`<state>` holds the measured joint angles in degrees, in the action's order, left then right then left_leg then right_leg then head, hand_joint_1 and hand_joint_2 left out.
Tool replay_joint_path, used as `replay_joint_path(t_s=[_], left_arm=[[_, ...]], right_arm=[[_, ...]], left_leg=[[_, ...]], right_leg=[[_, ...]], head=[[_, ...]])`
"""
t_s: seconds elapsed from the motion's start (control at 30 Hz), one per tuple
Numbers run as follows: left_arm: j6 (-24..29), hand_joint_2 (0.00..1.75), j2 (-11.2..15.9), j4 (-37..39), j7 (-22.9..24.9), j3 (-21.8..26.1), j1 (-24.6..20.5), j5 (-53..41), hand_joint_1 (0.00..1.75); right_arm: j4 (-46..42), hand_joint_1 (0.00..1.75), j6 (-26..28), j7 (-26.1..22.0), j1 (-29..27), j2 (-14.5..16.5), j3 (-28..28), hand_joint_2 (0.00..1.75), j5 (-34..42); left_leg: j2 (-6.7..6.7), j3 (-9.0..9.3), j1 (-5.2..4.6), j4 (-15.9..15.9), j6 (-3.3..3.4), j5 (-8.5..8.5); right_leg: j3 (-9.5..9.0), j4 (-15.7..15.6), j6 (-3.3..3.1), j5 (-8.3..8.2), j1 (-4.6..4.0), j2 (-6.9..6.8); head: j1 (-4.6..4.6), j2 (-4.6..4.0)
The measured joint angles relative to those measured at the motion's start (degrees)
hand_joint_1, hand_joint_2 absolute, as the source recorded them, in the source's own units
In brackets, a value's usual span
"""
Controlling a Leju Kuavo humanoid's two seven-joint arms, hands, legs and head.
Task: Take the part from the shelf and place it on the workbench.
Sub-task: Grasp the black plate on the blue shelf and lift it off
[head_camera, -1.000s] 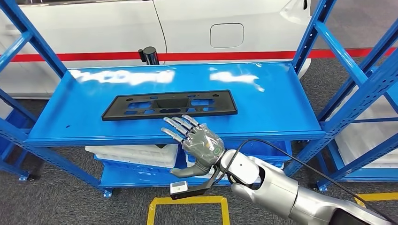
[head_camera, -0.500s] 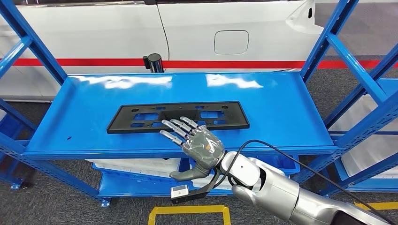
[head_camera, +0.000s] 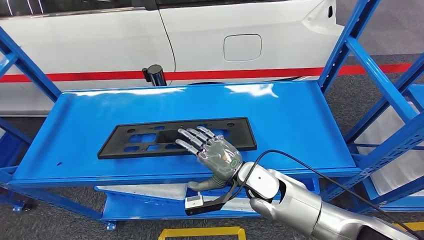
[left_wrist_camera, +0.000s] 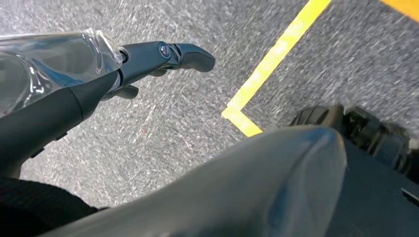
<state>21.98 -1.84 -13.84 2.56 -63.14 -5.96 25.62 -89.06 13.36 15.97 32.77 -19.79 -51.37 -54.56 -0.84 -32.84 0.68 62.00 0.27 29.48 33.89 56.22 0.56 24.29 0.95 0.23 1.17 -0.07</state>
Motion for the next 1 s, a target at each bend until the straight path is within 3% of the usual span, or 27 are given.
replay_joint_path(t_s=[0.07, 0.1, 0.13, 0.17, 0.23, 0.3, 0.37, 0.43, 0.5, 0.57, 0.6, 0.63, 0.67, 0.73, 0.77, 0.8, 0.93, 1.0], left_arm=[[-0.13, 0.0, 0.0, 0.0, -0.01, -0.01, -0.23, -0.15, 0.0], [-0.2, 0.0, 0.0, 0.0, -0.01, -0.01, -0.31, -0.26, 0.0], [-0.26, 0.0, 0.0, 0.0, -0.01, -0.02, -0.38, -0.4, 0.0], [-0.33, 0.0, 0.0, 0.0, 0.0, -0.03, -0.43, -0.53, 0.0], [-0.47, 0.0, 0.08, 0.02, 0.01, -0.09, -0.48, -0.7, 0.0], [-0.61, 0.0, 0.09, 0.05, 0.01, -0.19, -0.49, -0.77, 0.0], [-0.71, 0.0, 0.03, 0.09, 0.0, -0.31, -0.39, -0.79, 0.0], [-0.77, 0.0, 0.03, 0.11, 0.0, -0.46, -0.29, -0.8, 0.0], [-0.83, 0.0, -0.01, 0.11, 0.0, -0.61, -0.35, -0.81, 0.0], [-0.89, 0.0, -0.05, 0.11, 0.0, -0.74, -0.42, -0.81, 0.0], [-0.91, 0.0, -0.06, 0.11, 0.0, -0.78, -0.41, -0.81, 0.0], [-0.92, 0.0, -0.07, 0.11, 0.0, -0.82, -0.4, -0.8, 0.0], [-0.93, 0.0, -0.07, 0.11, 0.0, -0.86, -0.42, -0.8, 0.0], [-0.95, 0.0, -0.06, 0.12, 0.0, -0.91, -0.52, -0.8, 0.0], [-0.96, 0.0, -0.04, 0.13, 0.0, -0.93, -0.6, -0.81, 0.0], [-0.97, 0.0, -0.02, 0.14, -0.01, -0.95, -0.66, -0.81, 0.0], [-0.96, 0.0, 0.01, 0.16, -0.11, -1.01, -0.73, -0.79, 0.0], [-0.96, 0.0, 0.01, 0.17, -0.13, -1.01, -0.8, -0.79, 0.0]], right_arm=[[0.59, 0.0, -1.37, 0.25, 0.1, 0.11, -0.06, 1.75, 0.38], [0.99, 0.0, -2.3, 0.46, 0.16, 0.17, -0.1, 1.75, 0.56], [1.45, 0.0, -3.4, 0.78, 0.33, 0.26, -0.16, 1.75, 0.76], [1.93, 0.0, -4.58, 1.15, 0.63, 0.38, -0.22, 1.75, 0.94], [3.04, 0.0, -6.72, 1.91, 1.57, 0.66, -0.43, 1.75, 1.34], [4.19, 0.0, -8.34, 2.76, 2.51, 0.9, -0.65, 1.75, 1.89], [5.19, 0.0, -9.95, 4.05, 3.29, 1.07, -0.9, 1.75, 2.87], [6.16, 0.0, -11.48, 5.52, 4.28, 1.26, -1.11, 1.75, 4.06], [7.46, 0.0, -12.68, 6.84, 5.38, 1.55, -1.31, 1.75, 5.27], [8.87, 0.0, -13.35, 7.98, 6.09, 1.84, -1.48, 1.75, 6.42], [9.45, 0.0, -13.54, 8.42, 6.33, 1.97, -1.51, 1.75, 6.83], [9.97, 0.0, -13.66, 8.76, 6.61, 2.12, -1.51, 1.75, 7.15], [10.42, 0.43, -13.78, 9.03, 6.92, 2.29, -1.52, 1.75, 7.38], [11.36, 1.3, -13.98, 9.67, 7.61, 2.66, -1.54, 1.75, 7.75], [11.8, 1.74, -14.1, 9.98, 7.89, 2.91, -1.58, 1.75, 7.96], [12.22, 1.75, -14.22, 10.25, 8.15, 3.12, -1.62, 1.75, 8.13], [13.75, 1.75, -14.51, 10.71, 9.11, 3.72, -1.96, 1.75, 8.68], [14.27, 1.75, -14.52, 10.74, 9.48, 4.11, -2.1, 1.75, 8.88]], left_leg=[[0.03, -4.67, 0.04, 7.64, -0.36, 2.78], [0.03, -6.31, 0.01, 9.74, -0.38, 3.11], [0.03, -6.88, -0.08, 9.57, -0.21, 2.26], [0.03, -6.32, -0.23, 7.13, 0.18, 0.34], [0.1, -3.34, -0.81, -1.23, 1.5, -4.54], [0.31, -1.34, -1.45, -6.53, 2.32, -6.8], [0.42, -0.92, -1.69, -7.4, 2.43, -7.03], [0.47, -0.4, -1.31, -7.98, 2.61, -7.56], [0.56, 0.08, -0.88, -8.5, 2.75, -7.72], [0.57, 0.19, -0.69, -8.52, 2.85, -7.63], [0.54, 0.24, -0.55, -8.51, 2.83, -7.58], [0.5, 0.31, -0.38, -8.47, 2.73, -7.5], [0.42, 0.42, -0.16, -8.37, 2.54, -7.37], [0.2, 0.54, 0.25, -7.84, 1.77, -6.88], [0.08, 0.5, 0.29, -7.46, 1.29, -6.57], [-0.02, 0.42, 0.28, -7.22, 0.85, -6.35], [-0.07, 0.15, 0.59, -6.73, -0.15, -5.87], [0.05, -1.86, 0.71, -2.21, -0.54, -3.31]], right_leg=[[-0.07, 0.02, -0.28, 0.26, -0.17, 0.01], [-0.17, 0.03, -0.4, 0.41, -0.3, 0.02], [-0.34, 0.03, -0.46, 0.56, -0.45, 0.05], [-0.58, 0.02, -0.51, 0.73, -0.61, 0.1], [-1.17, -0.01, -0.49, 1.08, -0.87, 0.2], [-1.4, -0.17, -0.24, 1.3, -0.87, 0.18], [-1.38, -0.35, 0.23, 1.41, -0.76, 0.1], [-1.21, 0.51, 0.74, 2.15, -0.76, 0.08], [0.92, 5.32, 1.24, 4.83, -0.75, 0.07], [4.95, 13.24, 1.73, 8.12, -0.59, 0.07], [6.45, 15.93, 1.97, 8.72, -0.4, 0.06], [6.9, 16.45, 2.25, 8.18, -0.15, 0.05], [6.07, 14.42, 2.58, 6.55, 0.15, 0.03], [2.13, 6.24, 3.34, 2.64, 0.74, 0.03], [0.5, 2.88, 3.35, 1.45, 0.89, 0.18], [-0.41, 0.97, 3.16, 0.99, 0.91, 0.32], [-0.38, 0.48, 1.31, 0.83, 0.59, 0.55], [-0.37, 0.41, 0.74, 0.7, 0.68, 0.53]], head=[[-0.02, 0.0], [-0.02, 0.0], [-0.01, 0.0], [-0.01, 0.0], [0.02, 0.0], [0.04, 0.0], [0.03, 0.0], [0.04, 0.0], [0.09, 0.0], [0.11, 0.0], [0.12, 0.0], [0.12, 0.0], [0.12, 0.0], [0.12, 0.0], [0.1, 0.0], [0.08, 0.0], [0.03, 0.0], [0.0, 0.0]])
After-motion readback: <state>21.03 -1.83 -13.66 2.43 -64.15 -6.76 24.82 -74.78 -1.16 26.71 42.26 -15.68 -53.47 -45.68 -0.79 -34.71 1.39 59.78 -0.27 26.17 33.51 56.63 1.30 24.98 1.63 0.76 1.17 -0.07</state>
